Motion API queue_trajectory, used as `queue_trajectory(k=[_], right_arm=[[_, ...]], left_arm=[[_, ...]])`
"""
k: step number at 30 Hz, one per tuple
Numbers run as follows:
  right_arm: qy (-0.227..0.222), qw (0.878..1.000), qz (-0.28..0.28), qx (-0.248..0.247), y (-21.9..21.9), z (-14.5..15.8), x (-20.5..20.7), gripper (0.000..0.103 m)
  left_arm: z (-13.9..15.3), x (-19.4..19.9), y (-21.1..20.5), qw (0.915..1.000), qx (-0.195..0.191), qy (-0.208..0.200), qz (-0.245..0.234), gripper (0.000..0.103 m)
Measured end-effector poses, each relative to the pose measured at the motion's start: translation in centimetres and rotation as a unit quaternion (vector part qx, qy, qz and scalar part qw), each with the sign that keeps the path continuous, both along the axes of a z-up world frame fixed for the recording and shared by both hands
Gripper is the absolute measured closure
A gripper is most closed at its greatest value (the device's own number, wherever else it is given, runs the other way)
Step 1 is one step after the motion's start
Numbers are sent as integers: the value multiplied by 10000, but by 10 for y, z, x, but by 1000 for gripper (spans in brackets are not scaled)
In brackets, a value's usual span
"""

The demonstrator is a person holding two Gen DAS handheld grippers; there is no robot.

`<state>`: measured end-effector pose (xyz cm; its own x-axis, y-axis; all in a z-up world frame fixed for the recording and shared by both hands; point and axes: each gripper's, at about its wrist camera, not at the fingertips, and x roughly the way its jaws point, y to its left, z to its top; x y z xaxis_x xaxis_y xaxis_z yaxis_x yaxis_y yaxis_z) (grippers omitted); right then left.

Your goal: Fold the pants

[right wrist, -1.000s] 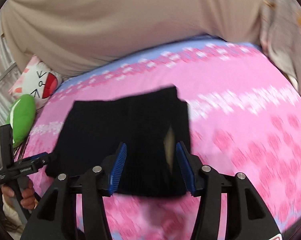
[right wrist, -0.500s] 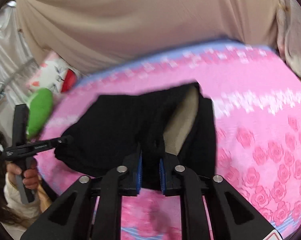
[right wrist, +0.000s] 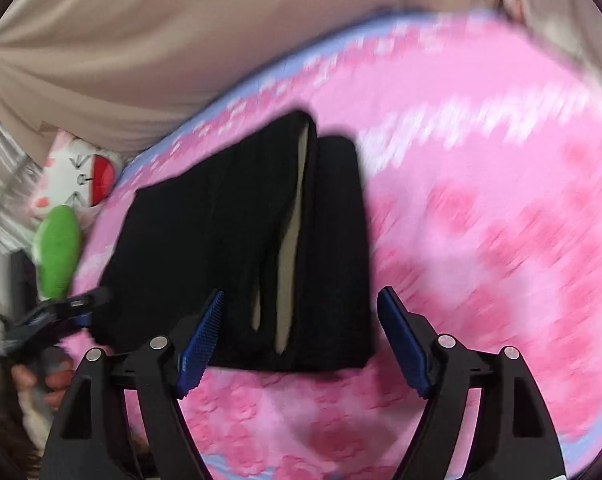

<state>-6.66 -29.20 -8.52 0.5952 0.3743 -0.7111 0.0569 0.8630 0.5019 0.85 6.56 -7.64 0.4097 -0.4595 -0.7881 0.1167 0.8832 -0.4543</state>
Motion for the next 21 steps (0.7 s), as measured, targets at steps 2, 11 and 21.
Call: queue_trajectory(k=[2, 11, 21], right_arm=[[-143, 9999, -23, 73, 3, -4, -1, 23], [-869, 9935, 450, 583, 24, 57, -10, 68], [3, 9993, 153, 350, 22, 12, -45, 36]], left_arm=[[6, -1, -3, 9997, 18, -233, 46, 8], [63, -9, 29, 9978, -41, -624, -222, 83], [32, -52, 18, 9931, 946, -584, -371, 13]])
